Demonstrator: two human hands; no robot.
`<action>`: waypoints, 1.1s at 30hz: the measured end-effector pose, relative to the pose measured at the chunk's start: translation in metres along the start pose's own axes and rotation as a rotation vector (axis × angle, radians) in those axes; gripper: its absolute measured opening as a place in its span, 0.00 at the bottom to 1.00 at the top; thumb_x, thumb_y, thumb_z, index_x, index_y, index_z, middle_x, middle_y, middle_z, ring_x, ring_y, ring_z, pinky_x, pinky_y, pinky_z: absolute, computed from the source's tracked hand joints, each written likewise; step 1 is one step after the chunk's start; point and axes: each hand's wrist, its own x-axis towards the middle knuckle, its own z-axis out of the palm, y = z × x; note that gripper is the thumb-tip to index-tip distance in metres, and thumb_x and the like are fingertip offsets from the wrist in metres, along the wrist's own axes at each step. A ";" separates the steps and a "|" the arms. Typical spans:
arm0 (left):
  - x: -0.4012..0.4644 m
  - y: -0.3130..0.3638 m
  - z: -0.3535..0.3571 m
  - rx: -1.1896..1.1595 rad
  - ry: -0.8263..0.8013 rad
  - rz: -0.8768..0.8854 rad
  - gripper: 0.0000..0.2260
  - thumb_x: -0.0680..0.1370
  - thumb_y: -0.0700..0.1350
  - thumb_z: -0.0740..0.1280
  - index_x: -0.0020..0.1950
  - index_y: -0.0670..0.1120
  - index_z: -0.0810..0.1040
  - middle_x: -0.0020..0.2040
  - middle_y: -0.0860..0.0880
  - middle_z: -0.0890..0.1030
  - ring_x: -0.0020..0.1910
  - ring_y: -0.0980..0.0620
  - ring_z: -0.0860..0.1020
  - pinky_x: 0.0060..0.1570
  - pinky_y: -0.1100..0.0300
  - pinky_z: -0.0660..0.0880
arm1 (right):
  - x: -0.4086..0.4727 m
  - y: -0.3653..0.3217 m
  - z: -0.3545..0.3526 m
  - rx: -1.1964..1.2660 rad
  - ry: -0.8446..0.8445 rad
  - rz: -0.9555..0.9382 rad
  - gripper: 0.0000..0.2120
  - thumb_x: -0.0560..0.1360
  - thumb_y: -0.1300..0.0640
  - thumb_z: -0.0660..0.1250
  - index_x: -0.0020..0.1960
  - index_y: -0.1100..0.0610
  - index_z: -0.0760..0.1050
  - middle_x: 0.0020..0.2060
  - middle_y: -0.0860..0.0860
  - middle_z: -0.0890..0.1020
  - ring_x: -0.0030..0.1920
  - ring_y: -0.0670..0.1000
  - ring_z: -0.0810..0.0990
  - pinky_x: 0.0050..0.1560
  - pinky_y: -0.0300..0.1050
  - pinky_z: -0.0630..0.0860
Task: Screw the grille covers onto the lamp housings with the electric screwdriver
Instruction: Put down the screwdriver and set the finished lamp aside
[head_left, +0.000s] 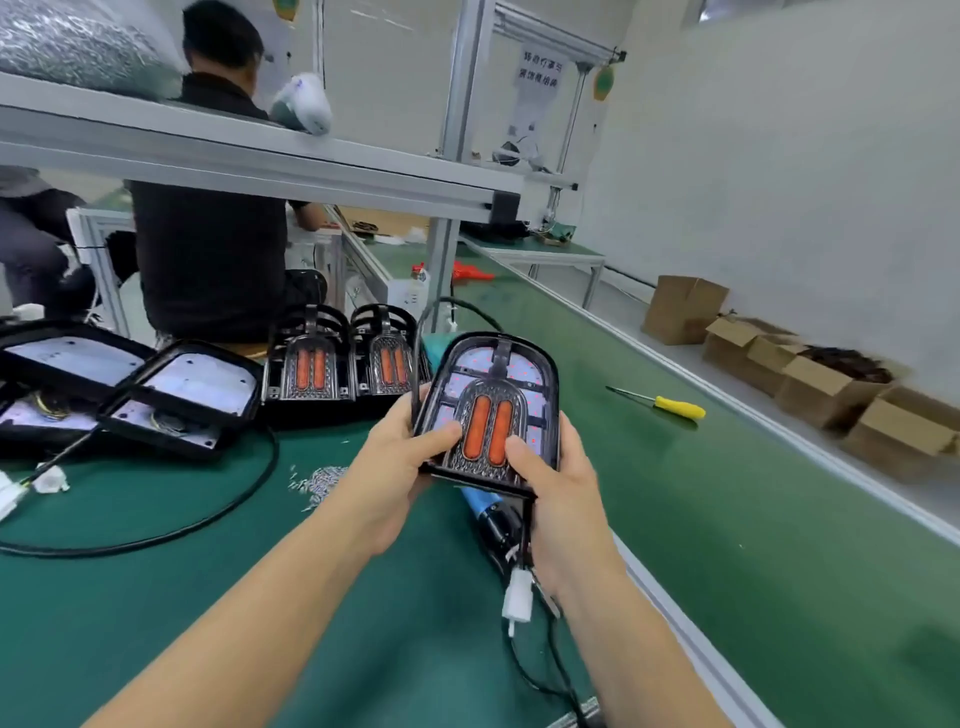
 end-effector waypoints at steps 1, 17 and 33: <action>0.007 -0.001 0.009 0.007 -0.005 -0.013 0.15 0.77 0.36 0.64 0.62 0.49 0.75 0.54 0.48 0.83 0.48 0.52 0.82 0.46 0.60 0.78 | 0.005 -0.004 -0.007 0.013 0.034 0.000 0.20 0.77 0.68 0.64 0.68 0.56 0.72 0.57 0.56 0.83 0.59 0.59 0.81 0.62 0.56 0.77; -0.021 -0.050 -0.031 0.668 0.167 0.079 0.19 0.81 0.37 0.57 0.66 0.59 0.68 0.62 0.61 0.74 0.64 0.59 0.71 0.64 0.60 0.63 | 0.125 0.007 -0.145 0.062 0.663 0.069 0.17 0.78 0.67 0.64 0.65 0.57 0.72 0.56 0.56 0.80 0.49 0.56 0.80 0.55 0.56 0.79; -0.030 -0.096 -0.071 1.687 0.160 0.458 0.23 0.82 0.51 0.39 0.61 0.46 0.70 0.54 0.46 0.83 0.61 0.47 0.69 0.68 0.41 0.55 | 0.161 0.026 -0.159 -0.458 0.847 0.295 0.29 0.80 0.58 0.62 0.77 0.60 0.54 0.70 0.61 0.70 0.67 0.63 0.70 0.65 0.56 0.70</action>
